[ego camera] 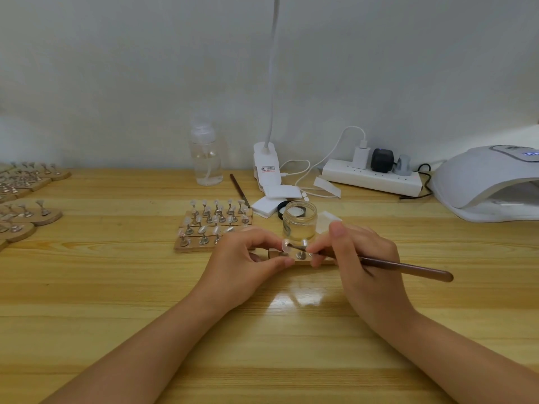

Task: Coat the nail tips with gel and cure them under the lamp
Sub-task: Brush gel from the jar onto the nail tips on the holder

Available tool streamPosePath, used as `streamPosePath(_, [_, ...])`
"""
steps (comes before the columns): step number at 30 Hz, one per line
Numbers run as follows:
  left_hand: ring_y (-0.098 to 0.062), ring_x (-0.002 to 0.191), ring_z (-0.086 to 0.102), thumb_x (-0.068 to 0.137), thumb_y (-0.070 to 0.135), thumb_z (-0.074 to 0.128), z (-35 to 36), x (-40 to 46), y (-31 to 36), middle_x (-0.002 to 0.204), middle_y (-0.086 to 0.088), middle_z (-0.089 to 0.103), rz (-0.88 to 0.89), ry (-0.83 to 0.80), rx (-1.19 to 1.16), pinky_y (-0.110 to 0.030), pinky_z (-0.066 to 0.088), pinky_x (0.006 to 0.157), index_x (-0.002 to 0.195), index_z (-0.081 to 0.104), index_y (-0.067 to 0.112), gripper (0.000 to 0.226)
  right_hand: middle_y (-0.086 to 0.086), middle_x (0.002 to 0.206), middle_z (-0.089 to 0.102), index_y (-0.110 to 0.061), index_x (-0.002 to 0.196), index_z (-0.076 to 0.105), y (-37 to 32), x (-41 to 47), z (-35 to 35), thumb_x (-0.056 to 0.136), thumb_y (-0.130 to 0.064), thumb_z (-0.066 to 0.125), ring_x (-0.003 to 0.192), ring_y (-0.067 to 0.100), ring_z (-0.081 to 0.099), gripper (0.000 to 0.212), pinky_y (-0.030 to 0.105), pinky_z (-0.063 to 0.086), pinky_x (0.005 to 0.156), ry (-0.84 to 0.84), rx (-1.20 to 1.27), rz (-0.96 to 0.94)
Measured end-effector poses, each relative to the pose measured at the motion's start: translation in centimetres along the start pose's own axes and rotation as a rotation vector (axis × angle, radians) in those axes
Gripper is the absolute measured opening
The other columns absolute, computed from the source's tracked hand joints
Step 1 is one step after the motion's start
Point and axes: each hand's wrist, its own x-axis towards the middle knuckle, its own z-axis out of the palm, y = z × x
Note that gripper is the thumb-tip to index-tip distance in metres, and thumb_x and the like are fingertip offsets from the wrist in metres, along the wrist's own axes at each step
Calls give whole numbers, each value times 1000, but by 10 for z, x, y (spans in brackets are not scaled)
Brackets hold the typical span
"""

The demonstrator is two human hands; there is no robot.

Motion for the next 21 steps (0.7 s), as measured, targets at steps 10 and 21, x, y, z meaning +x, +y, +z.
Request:
streamPosePath(10, [-3, 78, 59, 69, 13, 76, 1, 2, -5, 80, 8, 65, 7, 4, 35, -16, 48, 61, 73, 66, 30, 20, -13, 56, 61, -24, 68, 65, -3, 3, -1, 90, -33, 40, 60, 8, 59, 34, 24, 42, 75, -22, -22, 21])
streamPosePath(21, [6, 82, 58, 67, 14, 78, 2, -1, -7, 84, 11, 63, 17, 35, 62, -7, 44, 65, 89, 57, 39, 40, -20, 80, 67, -40, 89, 54, 5, 15, -19, 85, -49, 44, 82, -6, 61, 14, 30, 38, 93, 4, -132, 131])
